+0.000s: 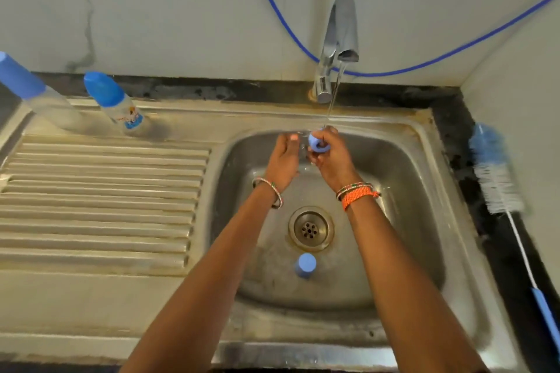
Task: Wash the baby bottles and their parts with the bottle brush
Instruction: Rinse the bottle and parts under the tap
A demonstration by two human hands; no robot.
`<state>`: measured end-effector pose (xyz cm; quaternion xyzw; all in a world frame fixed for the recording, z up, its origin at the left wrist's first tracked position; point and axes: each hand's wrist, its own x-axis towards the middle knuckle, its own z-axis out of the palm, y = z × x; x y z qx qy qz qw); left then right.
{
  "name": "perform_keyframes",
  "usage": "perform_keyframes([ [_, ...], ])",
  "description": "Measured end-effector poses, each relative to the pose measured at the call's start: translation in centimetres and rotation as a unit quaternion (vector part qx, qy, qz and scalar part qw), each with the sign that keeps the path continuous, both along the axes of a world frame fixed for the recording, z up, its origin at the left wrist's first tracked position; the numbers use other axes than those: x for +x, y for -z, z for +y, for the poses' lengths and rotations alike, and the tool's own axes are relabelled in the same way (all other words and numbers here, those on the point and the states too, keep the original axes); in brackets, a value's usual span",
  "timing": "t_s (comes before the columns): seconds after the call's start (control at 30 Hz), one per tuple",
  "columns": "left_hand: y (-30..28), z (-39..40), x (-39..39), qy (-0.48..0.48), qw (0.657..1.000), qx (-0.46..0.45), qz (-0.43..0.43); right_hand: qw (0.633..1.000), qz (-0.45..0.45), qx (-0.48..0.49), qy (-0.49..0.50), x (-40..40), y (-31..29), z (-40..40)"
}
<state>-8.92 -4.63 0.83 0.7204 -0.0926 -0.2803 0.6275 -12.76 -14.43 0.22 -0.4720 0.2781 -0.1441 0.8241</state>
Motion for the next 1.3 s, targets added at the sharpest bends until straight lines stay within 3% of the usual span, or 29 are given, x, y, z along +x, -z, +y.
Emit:
perform_keyframes([
  [0.2,-2.4,-2.7,1.1,0.092,0.996,0.005,-0.005,0.989,0.061,-0.129,0.028,0.9,-2.7,-0.6],
  [0.27,-2.3,-3.6,1.0,0.047,0.996,-0.022,0.067,0.993,0.044,-0.113,0.005,0.7,-3.3,-0.8],
  [0.33,-2.4,-4.2,1.3,-0.017,0.976,-0.081,0.2,0.996,0.027,-0.089,-0.019,0.3,-3.7,-1.0],
  [0.4,-2.3,-4.5,1.9,-0.015,0.957,-0.11,0.269,0.993,0.036,-0.111,-0.003,0.0,-3.7,-1.2],
  [0.57,-2.7,-5.0,0.8,0.067,0.954,-0.154,0.248,0.937,0.105,-0.31,0.124,0.3,-3.7,-1.5],
  [0.63,-2.8,-4.9,0.6,0.065,0.954,-0.174,0.236,0.938,0.106,-0.317,0.091,0.2,-4.2,-1.5],
  [0.77,-3.1,-4.7,3.2,0.0,0.946,-0.176,0.274,0.957,0.077,-0.271,-0.068,-0.9,-4.9,-1.6],
  [0.93,-3.5,-4.5,3.2,0.027,0.957,-0.177,0.228,0.951,0.091,-0.29,0.059,-0.6,-5.0,-1.3],
  [1.0,-3.3,-4.6,2.5,0.035,0.96,-0.172,0.218,0.936,0.12,-0.319,0.094,0.3,-4.8,-1.2],
  [1.1,-2.8,-4.8,3.4,-0.02,0.954,-0.171,0.244,0.893,0.106,-0.437,0.014,0.5,-3.9,-0.8],
  [1.17,-2.9,-4.8,4.3,-0.028,0.963,-0.127,0.235,0.856,0.079,-0.511,-0.026,-0.2,-3.5,-0.5],
  [1.23,-2.8,-5.1,4.4,-0.016,0.976,-0.087,0.198,0.82,0.085,-0.566,0.006,-0.8,-3.5,-0.4],
  [1.3,-2.8,-5.4,4.8,-0.03,0.983,-0.066,0.167,0.761,0.107,-0.639,0.023,-1.0,-4.0,-0.5],
])
